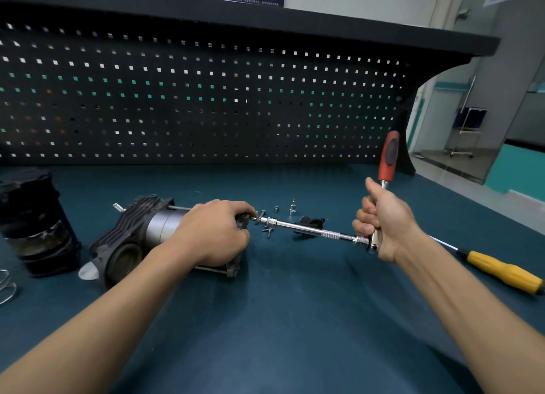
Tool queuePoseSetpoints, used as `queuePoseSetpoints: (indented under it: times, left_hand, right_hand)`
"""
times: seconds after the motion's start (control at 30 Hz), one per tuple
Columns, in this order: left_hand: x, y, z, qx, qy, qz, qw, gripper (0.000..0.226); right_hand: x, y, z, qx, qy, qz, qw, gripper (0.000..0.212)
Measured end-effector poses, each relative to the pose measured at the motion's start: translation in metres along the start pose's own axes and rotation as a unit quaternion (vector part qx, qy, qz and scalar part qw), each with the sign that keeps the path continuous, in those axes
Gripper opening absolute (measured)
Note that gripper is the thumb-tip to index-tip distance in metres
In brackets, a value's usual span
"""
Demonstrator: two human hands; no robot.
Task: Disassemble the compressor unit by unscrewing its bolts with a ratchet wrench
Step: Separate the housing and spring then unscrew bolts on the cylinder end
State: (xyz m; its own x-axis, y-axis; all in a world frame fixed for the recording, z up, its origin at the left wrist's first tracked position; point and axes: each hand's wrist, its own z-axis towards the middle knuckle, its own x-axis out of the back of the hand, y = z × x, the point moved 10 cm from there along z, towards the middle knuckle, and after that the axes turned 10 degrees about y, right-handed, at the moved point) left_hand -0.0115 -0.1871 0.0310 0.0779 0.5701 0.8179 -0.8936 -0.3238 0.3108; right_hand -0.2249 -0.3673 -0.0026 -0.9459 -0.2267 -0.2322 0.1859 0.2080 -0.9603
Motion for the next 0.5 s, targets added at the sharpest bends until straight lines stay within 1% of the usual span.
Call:
queuePoseSetpoints:
  times: [0.27, 0.5]
  left_hand:
    - [-0.002, 0.001, 0.003, -0.001, 0.002, 0.003, 1.000, 0.038]
    - [-0.003, 0.000, 0.003, -0.010, -0.006, 0.001, 1.000, 0.040]
  right_hand:
    - [0.000, 0.001, 0.003, -0.005, 0.002, 0.004, 1.000, 0.055]
    - [-0.002, 0.009, 0.021, -0.035, 0.005, 0.020, 0.999, 0.052]
